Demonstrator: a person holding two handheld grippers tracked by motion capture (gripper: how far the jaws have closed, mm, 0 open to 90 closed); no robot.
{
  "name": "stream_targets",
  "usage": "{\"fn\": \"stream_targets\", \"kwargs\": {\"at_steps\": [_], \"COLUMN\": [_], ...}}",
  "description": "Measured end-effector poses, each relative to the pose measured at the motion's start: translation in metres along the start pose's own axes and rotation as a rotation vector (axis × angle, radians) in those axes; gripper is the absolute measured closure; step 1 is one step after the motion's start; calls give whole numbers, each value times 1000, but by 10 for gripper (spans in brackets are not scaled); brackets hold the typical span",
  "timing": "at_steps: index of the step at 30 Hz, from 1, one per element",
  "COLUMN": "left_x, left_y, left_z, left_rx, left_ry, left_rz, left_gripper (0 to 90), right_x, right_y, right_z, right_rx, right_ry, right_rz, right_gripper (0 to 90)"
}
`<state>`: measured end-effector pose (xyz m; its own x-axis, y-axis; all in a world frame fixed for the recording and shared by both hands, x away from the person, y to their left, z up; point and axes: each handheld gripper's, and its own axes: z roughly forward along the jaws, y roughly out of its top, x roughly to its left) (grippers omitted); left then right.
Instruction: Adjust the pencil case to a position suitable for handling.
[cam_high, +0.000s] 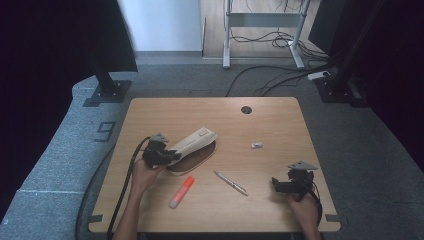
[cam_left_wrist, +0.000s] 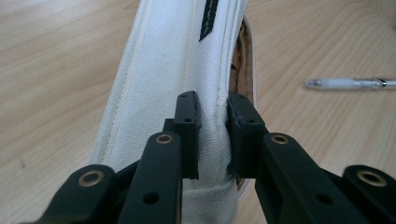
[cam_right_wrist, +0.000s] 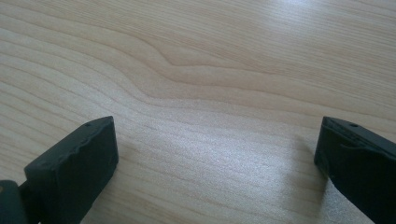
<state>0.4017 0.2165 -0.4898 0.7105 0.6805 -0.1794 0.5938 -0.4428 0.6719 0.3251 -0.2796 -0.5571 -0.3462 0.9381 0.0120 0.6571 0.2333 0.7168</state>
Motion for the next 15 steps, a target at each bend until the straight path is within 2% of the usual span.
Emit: {"fn": "stream_targets", "kwargs": {"at_steps": [5,15], "left_x": [-4,-5], "left_y": [-13,-24], "left_z": [-11,-18], "left_rx": [0,-17], "left_ry": [-2,12], "left_rz": [-4,-4], "left_gripper": [757,759], "right_x": [0,1], "right_y": [0,0], "right_z": [0,0], "right_rx": [0,1], "right_ry": [0,5], "right_rz": [1,-7], "right_gripper": [0,0]}}
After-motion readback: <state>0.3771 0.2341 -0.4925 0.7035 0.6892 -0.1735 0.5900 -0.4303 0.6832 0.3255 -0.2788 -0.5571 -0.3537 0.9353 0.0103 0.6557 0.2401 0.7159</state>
